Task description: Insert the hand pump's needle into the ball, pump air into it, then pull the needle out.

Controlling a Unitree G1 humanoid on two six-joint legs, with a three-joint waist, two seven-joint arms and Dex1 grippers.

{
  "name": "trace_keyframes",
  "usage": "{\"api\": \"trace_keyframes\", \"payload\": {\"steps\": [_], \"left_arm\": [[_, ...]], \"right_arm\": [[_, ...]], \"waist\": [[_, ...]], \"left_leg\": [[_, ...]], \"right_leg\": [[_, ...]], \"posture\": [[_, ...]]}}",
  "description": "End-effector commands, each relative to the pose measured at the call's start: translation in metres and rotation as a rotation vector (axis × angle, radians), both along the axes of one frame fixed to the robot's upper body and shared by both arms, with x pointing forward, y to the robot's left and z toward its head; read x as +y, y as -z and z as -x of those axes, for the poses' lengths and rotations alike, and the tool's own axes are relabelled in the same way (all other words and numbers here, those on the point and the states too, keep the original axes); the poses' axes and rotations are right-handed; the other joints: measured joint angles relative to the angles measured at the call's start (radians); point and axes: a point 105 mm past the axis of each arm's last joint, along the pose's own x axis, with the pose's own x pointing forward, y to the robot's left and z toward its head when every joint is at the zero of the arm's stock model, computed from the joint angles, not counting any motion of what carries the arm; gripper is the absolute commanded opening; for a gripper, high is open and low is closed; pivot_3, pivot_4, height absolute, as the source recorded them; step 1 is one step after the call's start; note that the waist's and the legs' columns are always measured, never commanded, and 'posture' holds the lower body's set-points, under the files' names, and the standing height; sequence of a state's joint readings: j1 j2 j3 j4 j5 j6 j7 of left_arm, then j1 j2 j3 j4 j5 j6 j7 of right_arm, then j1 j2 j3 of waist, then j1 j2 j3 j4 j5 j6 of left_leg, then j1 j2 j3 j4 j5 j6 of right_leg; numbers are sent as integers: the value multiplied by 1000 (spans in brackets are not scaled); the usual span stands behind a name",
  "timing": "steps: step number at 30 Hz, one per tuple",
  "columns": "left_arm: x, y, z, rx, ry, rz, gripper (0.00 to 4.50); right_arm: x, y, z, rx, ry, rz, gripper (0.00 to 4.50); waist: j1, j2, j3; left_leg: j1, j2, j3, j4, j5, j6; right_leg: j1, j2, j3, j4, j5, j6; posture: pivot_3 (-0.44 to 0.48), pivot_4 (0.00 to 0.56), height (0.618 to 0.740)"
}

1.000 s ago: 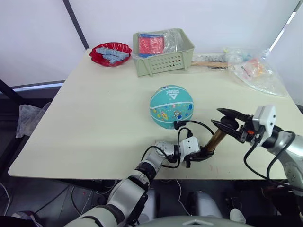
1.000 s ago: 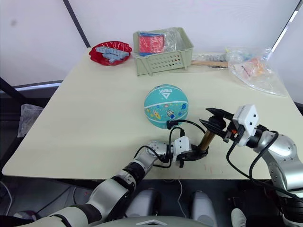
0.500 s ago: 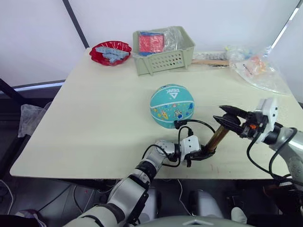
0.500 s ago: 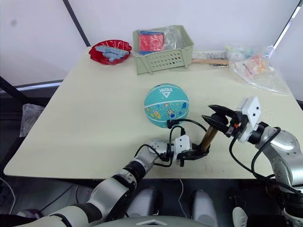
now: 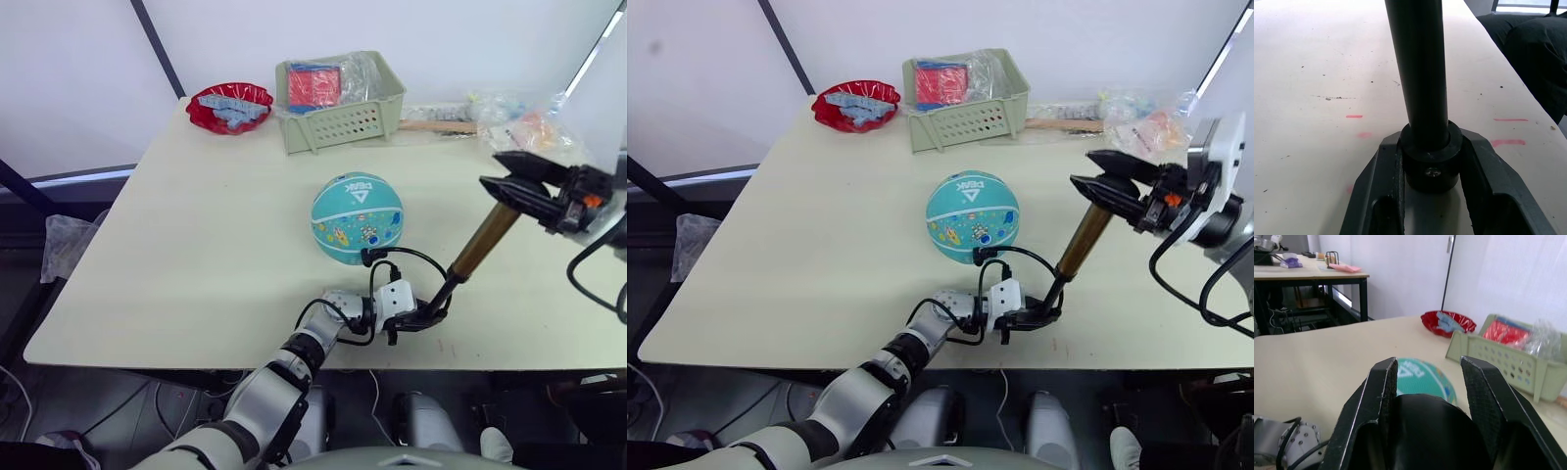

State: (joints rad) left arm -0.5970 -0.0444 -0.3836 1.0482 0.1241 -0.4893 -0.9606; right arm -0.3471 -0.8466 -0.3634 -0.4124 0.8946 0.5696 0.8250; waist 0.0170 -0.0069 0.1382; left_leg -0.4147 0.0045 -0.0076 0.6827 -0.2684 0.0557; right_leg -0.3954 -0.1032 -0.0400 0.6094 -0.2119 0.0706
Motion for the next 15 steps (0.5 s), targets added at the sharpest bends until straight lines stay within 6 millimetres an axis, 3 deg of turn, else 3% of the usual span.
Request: {"api": "trace_keyframes", "payload": {"steps": [1,5,7,15], "left_arm": [[22,46,24,116,36,-178,1034],[23,46,23,116,35,-179,1034],[23,45,23,116,34,-178,1034],[22,45,22,118,31,-175,1034]], "right_arm": [[-10,-33,6,-132,52,-24,1545],[-9,-35,7,-140,54,-26,1545],[-7,-27,6,-117,50,-3,1545],[2,36,8,21,36,91,1545]], "waist": [[0,0,0],[0,0,0],[0,0,0],[0,-3,-1]], "left_leg": [[0,0,0,0,0,0],[0,0,0,0,0,0],[0,0,0,0,0,0],[1,0,-1,0,0,0]], "right_leg": [[0,0,0,0,0,0],[0,0,0,0,0,0],[0,0,0,0,0,0],[1,1,-1,0,0,0]], "posture": [[0,150,738],[0,150,738],[0,150,738],[0,150,738]]}}
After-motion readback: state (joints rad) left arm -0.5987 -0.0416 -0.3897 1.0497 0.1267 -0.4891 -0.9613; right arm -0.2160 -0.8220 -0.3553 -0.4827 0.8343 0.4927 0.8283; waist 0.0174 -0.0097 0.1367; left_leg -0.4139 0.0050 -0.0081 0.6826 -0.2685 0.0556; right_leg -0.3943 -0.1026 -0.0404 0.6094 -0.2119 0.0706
